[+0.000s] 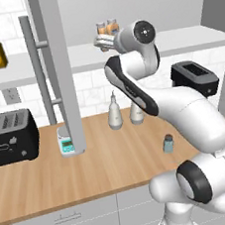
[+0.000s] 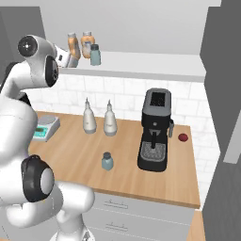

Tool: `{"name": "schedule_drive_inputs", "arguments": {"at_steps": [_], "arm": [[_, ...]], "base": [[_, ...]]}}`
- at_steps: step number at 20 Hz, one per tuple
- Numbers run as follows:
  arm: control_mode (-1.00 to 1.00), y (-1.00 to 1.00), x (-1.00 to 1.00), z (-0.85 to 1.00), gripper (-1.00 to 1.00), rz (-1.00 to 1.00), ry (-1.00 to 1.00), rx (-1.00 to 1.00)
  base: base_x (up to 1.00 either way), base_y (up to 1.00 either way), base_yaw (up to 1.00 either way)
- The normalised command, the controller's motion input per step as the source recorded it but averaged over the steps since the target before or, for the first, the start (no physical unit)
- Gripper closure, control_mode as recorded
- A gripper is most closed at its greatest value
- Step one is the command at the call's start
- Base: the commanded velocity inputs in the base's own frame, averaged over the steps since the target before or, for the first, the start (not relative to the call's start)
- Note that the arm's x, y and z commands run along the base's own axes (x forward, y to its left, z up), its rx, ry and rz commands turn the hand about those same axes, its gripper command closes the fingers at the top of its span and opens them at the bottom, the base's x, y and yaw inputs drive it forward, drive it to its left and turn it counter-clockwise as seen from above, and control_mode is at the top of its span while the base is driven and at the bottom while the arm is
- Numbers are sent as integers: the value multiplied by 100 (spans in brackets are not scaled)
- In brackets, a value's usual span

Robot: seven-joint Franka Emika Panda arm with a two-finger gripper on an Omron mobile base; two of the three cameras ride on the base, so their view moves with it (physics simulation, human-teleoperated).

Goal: Put the shaker and condiment bottle from the counter next to their counterparts in the cabinet.

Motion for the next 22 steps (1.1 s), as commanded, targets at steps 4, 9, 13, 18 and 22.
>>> {"name": "schedule_drive_inputs", "arguments": {"at_steps": [4,9,13,18,22], "arm": [[-100,-1,-100,0,-100,-7,-3,4],[-100,-14,-100,-2,-100,-9,-1,10],[-100,-35,-100,-15,-100,-17,0,15],[-100,-41,-94,-40,-100,-22,0,12],[-100,-47,-71,-44,-100,-21,0,10]], "base": [[0,0,0],[0,0,0],[0,0,0],[0,0,0],[0,0,0]]}}
